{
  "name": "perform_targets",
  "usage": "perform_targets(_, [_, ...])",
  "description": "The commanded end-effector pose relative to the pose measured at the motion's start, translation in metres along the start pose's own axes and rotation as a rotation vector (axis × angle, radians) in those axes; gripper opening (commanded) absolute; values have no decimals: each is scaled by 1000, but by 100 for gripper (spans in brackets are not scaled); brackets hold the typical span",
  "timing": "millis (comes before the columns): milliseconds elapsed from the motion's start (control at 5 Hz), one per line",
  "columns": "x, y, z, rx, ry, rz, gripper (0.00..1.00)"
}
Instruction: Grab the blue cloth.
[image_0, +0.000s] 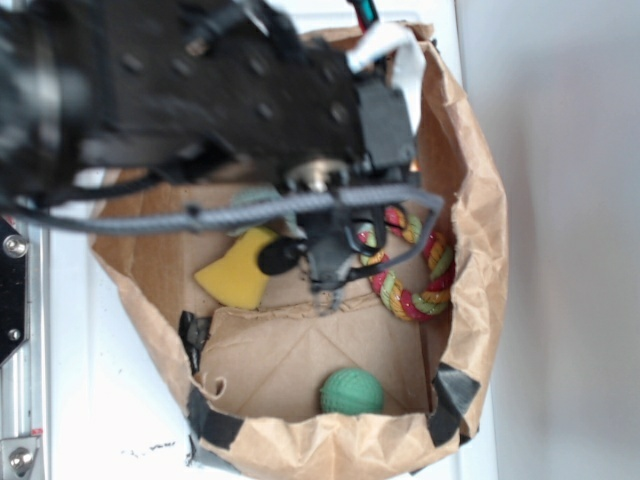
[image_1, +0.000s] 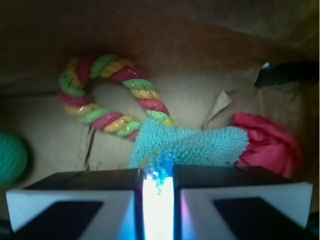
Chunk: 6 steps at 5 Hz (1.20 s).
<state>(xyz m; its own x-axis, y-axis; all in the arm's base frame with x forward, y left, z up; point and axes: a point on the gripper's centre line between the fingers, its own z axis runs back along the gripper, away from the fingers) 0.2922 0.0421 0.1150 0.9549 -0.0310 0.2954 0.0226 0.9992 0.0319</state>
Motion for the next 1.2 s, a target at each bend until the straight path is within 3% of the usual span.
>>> perform_targets(0, [-2,-17,64,-7,-40,-179,0])
perform_targets(400, [3,-25,104,-26,13,-115,0])
perform_targets(1000, [4,-53,84,-1,40,-87,0])
